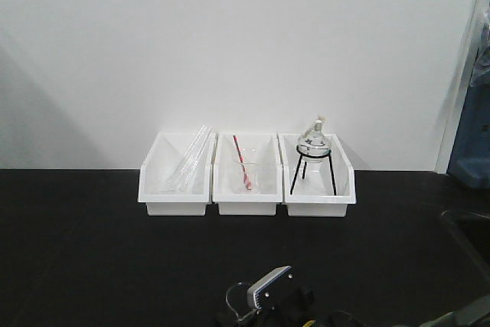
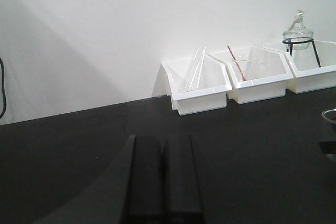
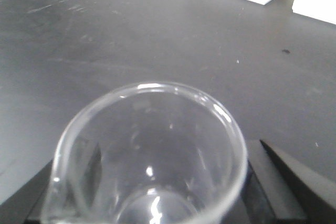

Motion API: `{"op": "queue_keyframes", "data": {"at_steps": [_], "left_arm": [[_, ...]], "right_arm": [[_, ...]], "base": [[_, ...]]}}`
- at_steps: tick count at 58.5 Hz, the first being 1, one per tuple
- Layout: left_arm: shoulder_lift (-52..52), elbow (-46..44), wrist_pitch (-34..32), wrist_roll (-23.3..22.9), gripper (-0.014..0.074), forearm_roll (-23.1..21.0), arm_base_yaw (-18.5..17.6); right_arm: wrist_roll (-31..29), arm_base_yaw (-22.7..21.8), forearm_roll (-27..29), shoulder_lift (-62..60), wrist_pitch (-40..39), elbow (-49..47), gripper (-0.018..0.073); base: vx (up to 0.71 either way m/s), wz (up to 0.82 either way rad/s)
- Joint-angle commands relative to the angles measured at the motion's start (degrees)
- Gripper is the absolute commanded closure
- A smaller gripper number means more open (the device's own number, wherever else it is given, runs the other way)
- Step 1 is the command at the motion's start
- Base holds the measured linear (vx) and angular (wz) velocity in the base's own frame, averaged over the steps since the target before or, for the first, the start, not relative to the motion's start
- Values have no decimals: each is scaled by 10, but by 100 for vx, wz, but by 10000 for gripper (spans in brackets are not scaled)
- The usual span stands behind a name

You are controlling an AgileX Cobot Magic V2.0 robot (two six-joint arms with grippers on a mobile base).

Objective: Pick beaker and place in left cabinet
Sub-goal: 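Move the right gripper down around the clear glass beaker, then close the right gripper on the beaker and lift it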

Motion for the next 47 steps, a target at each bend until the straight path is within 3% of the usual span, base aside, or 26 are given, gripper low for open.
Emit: {"op": "queue_keyframes", "data": {"at_steps": [1,13,33,47], "left_arm": [[-11,9,-43,-2,595,-2,0],[-11,9,-43,-2,595,-2,0],[-11,9,-43,-2,595,-2,0],[-11,9,-43,-2,595,-2,0]], "right_arm": [[11,-1,1,-28,-35,-19,6],[63,-1,-4,-39,26,-19,161],[79,-1,-37,-151,126,-19,564],[138,-1,-50,-281,212,-24,569]], "base": [[0,0],[0,0],[0,0],[0,0]]}}
